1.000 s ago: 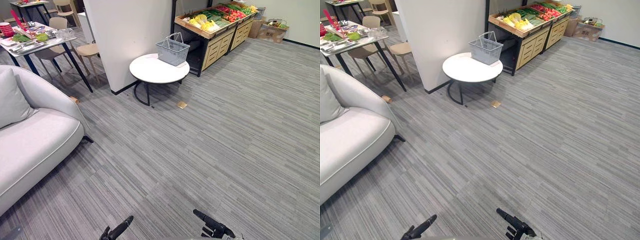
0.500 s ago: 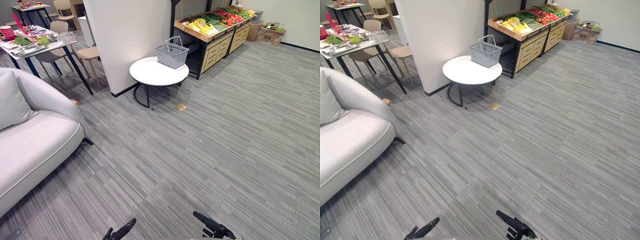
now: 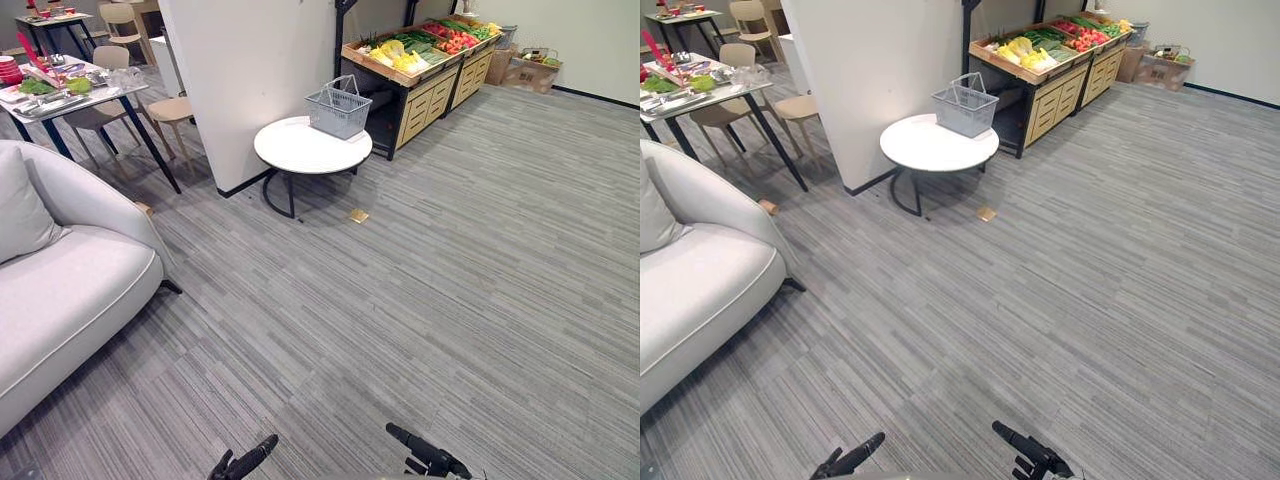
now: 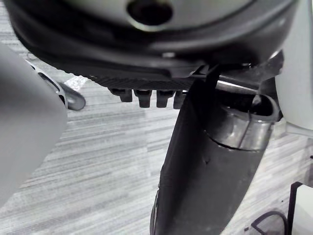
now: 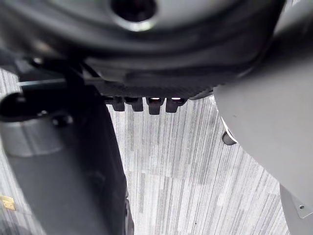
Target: Pick vegetable in the basket
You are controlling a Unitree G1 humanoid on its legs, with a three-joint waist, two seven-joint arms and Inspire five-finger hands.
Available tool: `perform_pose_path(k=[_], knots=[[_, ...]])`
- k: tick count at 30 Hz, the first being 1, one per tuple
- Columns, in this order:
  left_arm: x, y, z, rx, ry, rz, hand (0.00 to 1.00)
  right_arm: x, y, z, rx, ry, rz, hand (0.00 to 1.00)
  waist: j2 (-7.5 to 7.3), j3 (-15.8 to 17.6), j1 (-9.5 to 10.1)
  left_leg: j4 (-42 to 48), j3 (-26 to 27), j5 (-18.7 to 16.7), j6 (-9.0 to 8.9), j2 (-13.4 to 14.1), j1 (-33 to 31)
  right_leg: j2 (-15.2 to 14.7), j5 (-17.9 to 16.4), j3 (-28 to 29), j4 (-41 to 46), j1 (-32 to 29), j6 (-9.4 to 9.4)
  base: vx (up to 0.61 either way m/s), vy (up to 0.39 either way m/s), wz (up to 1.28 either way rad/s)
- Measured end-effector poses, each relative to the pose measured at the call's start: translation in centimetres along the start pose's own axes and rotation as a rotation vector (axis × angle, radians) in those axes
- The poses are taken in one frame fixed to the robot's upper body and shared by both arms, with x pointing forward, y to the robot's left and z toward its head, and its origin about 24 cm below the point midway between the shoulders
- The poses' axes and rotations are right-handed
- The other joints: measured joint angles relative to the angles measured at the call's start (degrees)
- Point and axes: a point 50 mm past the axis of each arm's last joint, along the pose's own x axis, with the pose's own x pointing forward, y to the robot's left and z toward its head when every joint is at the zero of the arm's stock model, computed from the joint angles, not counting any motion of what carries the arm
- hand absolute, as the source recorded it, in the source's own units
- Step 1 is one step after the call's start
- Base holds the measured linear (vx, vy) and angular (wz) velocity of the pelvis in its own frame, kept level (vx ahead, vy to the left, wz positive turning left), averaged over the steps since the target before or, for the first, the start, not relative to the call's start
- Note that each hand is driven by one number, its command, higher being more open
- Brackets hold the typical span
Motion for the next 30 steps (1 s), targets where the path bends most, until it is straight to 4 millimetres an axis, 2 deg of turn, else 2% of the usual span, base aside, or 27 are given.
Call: perform_pose_path(k=[3, 5, 7, 9, 11, 14, 17, 19, 21, 22, 23, 24, 25, 26, 27, 28, 29, 30], knots=[[0.0, 0.0, 0.0, 0.006, 0.0, -0.003, 1.0, 0.0, 0.0, 0.0, 0.001, 0.0, 0.008, 1.0, -0.1, 0.22, 0.0, 0.82, 0.29, -0.58, 0.87, 0.14, 0.82, -0.07, -0.06, 0.01, 1.51, 0.29, 0.02, -0.07, 0.005, -0.06], [0.1, -0.2, 0.4, 0.01, -0.008, -0.01, 1.0, 0.0, 0.1, 0.3, 0.004, -0.012, 0.026, 1.0, -0.15, 1.31, 0.03, 2.03, 0.94, -1.28, 1.82, 0.27, 0.65, -0.67, -1.95, -0.04, 5.89, -1.62, 0.05, -0.09, 0.027, -0.12], [0.2, 0.0, 1.0, 0.046, -0.021, -0.013, 1.0, 0.0, 0.4, 0.7, 0.037, -0.045, 0.056, 1.0, -0.96, 2.83, -0.03, 4.25, 1.18, -2.57, 2.81, -0.21, 0.07, -2.94, -6.31, -1.65, 15.07, -4.93, 0.92, -0.13, 0.038, -0.05], [0.2, 0.3, 1.2, 0.063, -0.023, -0.01, 1.0, 0.0, 0.5, 0.7, 0.052, -0.054, 0.064, 1.0, -1.64, 3.21, -0.08, 5.46, 1.14, -3.57, 3.76, -0.83, 0.15, -5.1, -8.63, -3.67, 21.39, -7.2, 2.04, -0.1, 0.049, -0.02], [0.2, 0.8, 1.3, 0.067, -0.022, 0.004, 1.0, -0.1, 0.4, 0.9, 0.071, -0.066, 0.069, 1.0, -1.93, 3.41, -0.05, 6.38, 1.18, -4.39, 3.88, -0.93, 0.15, -6.88, -8.94, -6.69, 26.48, -9.09, 2.44, -0.08, 0.071, -0.01], [-0.1, 1.9, 1.0, 0.075, -0.007, 0.035, 1.0, -0.1, 0.3, 1.1, 0.08, -0.08, 0.077, 1.0, -2.46, 3.83, -0.06, 7.54, 1.22, -5.43, 4.15, -0.77, 0.65, -9.36, -10.13, -11.08, 32.02, -11.02, 1.34, -0.03, 0.057, -0.04], [-0.5, 3.0, 0.0, 0.102, 0.051, 0.065, 1.0, -0.2, -0.1, 1.6, 0.098, -0.102, 0.072, 1.0, -1.75, 4.62, -0.06, 10.46, 1.26, -7.55, 2.91, 1.89, 0.7, -10.96, -11.4, -13.05, 31.26, -11.82, 1.55, 0.05, -0.025, -0.04], [-0.6, 3.4, -0.3, 0.112, 0.074, 0.074, 1.0, -0.3, -0.3, 1.9, 0.094, -0.11, 0.071, 1.0, -1.22, 5.01, 0.08, 12.14, 1.41, -8.33, 1.15, 4.88, 0.46, -11.13, -10.51, -13.58, 27.61, -12.56, 2.85, 0.09, -0.137, -0.05], [-0.6, 3.5, -0.3, 0.101, 0.071, 0.073, 1.0, -0.3, -0.3, 1.8, 0.094, -0.106, 0.068, 1.0, -1.54, 5.21, 0.72, 13.24, 2.5, -9.67, -1.69, 7.77, 1.13, -11.58, -6.01, -13.58, 19.21, -12.38, 5.26, 0.23, -0.303, -0.23], [-0.6, 3.5, -0.2, 0.1, 0.068, 0.067, 1.0, -0.3, -0.3, 1.8, 0.094, -0.104, 0.065, 1.0, -1.87, 5.4, 1.19, 13.43, 3.26, -10.32, -2.94, 8.19, 1.93, -11.85, -3.48, -13.5, 16.41, -12.13, 5.5, 0.33, -0.407, -0.39], [-0.5, 3.4, 0.0, 0.102, 0.062, 0.057, 1.0, -0.3, -0.2, 1.7, 0.1, -0.104, 0.062, 1.0, -2.34, 5.76, 1.28, 13.84, 4.28, -11.38, -4.71, 8.74, 3.04, -12.59, 1.92, -13.76, 14.99, -11.63, 4.83, 0.3, -0.372, -0.31], [-0.4, 3.2, 0.2, 0.103, 0.057, 0.053, 1.0, -0.3, -0.3, 1.8, 0.105, -0.11, 0.062, 1.0, -1.79, 6.1, 1.16, 14.21, 4.43, -11.81, -5.71, 9.83, 3.55, -11.86, 3.59, -13.77, 15.86, -11.56, 2.59, 0.33, -0.399, -0.14], [-0.3, 2.6, 0.2, 0.098, 0.054, 0.033, 1.0, -0.4, -0.4, 2.2, 0.104, -0.123, 0.064, 1.0, -0.17, 6.22, 0.69, 14.16, 4.85, -11.36, -7.32, 12.6, 4.46, -9.9, -0.24, -14.11, 19.5, -12.05, 1.54, 0.32, -0.376, -0.05], [-0.1, 1.9, 0.5, 0.094, 0.039, 0.017, 1.0, -0.4, -0.3, 2.6, 0.098, -0.133, 0.073, 1.0, 0.38, 6.43, 0.5, 14.78, 5.96, -10.38, -8.93, 14.08, 4.76, -9.37, -4.72, -14.01, 24.37, -13.86, 0.42, 0.32, -0.374, -0.06], [0.0, 1.8, 0.6, 0.092, 0.035, 0.014, 1.0, -0.3, -0.2, 2.6, 0.098, -0.133, 0.076, 1.0, 0.45, 6.47, 0.44, 15.84, 6.25, -9.96, -9.46, 14.9, 4.71, -9.09, -6.63, -13.93, 26.5, -14.44, -0.12, 0.35, -0.407, -0.19], [0.0, 1.9, 0.8, 0.091, 0.031, 0.02, 1.0, -0.3, -0.1, 2.6, 0.098, -0.131, 0.079, 1.0, -0.08, 6.12, 0.29, 17.98, 6.27, -9.25, -9.82, 16.33, 4.63, -8.32, -9.15, -13.73, 28.75, -14.71, -0.98, 0.38, -0.474, -0.31], [0.0, 2.0, 0.8, 0.077, 0.028, 0.027, 1.0, -0.2, 0.0, 2.4, 0.102, -0.123, 0.075, 1.0, 0.25, 5.54, 0.14, 21.36, 6.27, -7.79, -9.57, 18.28, 3.98, -6.82, -11.72, -13.37, 29.83, -14.65, -1.83, 0.47, -0.57, -0.4], [0.0, 2.0, 0.8, 0.057, 0.025, 0.032, 1.0, -0.2, -0.1, 2.1, 0.105, -0.113, 0.071, 1.0, 0.06, 4.65, -0.03, 24.58, 6.29, -6.39, -8.43, 19.98, 2.88, -5.17, -12.75, -13.19, 28.92, -14.14, -2.22, 0.49, -0.526, -0.43]])
